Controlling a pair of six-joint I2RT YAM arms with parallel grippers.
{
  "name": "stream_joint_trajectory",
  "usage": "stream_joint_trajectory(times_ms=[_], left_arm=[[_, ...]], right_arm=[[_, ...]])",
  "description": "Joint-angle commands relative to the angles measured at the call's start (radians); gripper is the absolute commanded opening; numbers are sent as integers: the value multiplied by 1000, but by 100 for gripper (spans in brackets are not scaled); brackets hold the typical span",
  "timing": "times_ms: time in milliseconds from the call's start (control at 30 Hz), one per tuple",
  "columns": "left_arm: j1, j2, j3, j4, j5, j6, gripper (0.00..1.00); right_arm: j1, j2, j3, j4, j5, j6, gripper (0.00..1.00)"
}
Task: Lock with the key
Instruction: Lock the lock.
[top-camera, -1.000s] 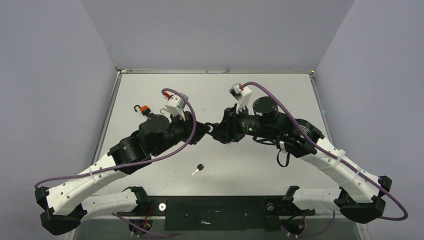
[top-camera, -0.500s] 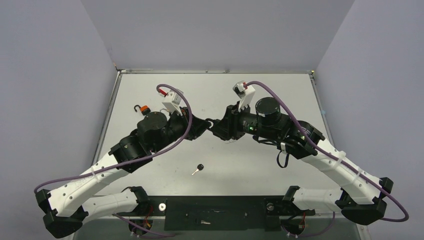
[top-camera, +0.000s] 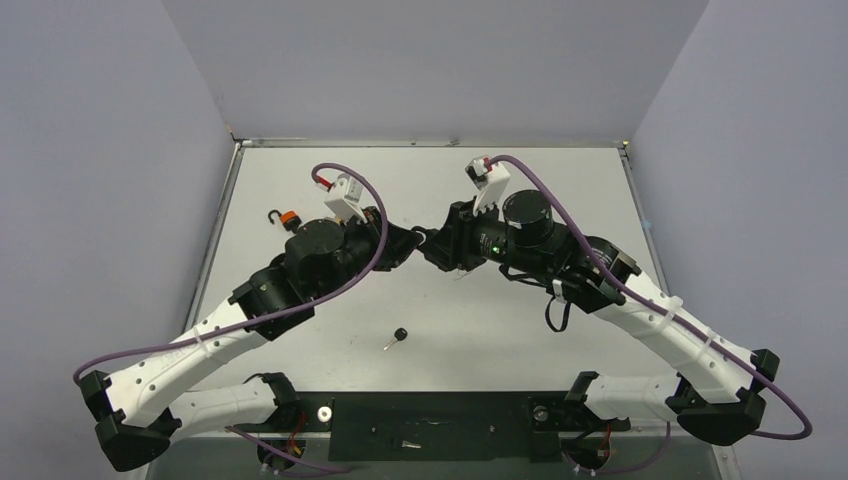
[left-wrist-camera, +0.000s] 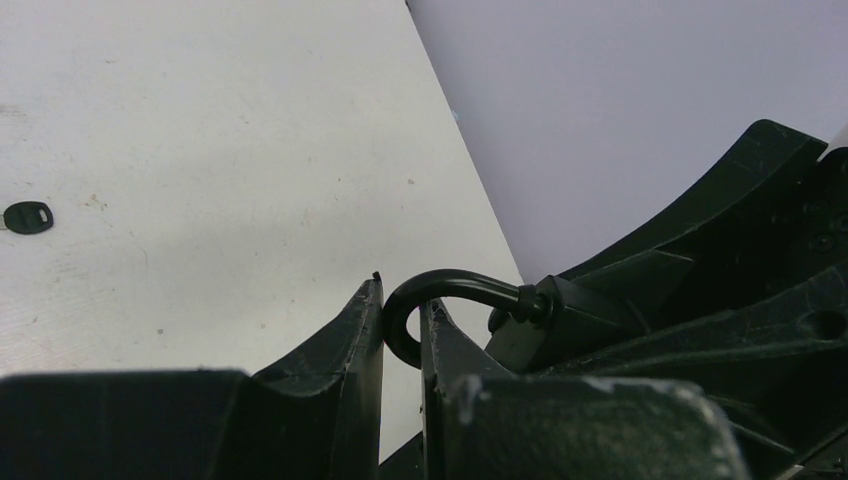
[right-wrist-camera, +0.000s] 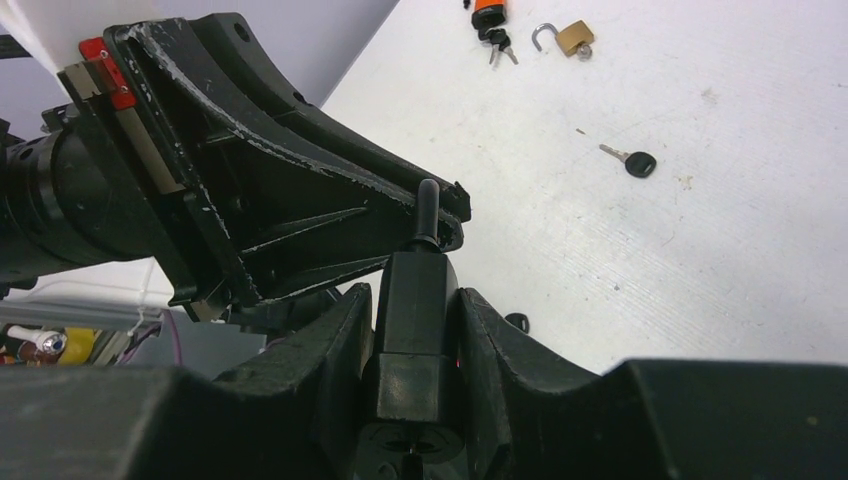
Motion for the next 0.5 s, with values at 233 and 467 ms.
stream_joint_trajectory(times_ms=[233, 467], left_arm=[[-189, 25, 87, 523, 570, -210, 0], [-237, 42, 139, 498, 587, -160, 0]], right_arm=[[-29, 200, 15, 477, 1, 70, 0], [-45, 222, 39, 485, -17, 84, 0]])
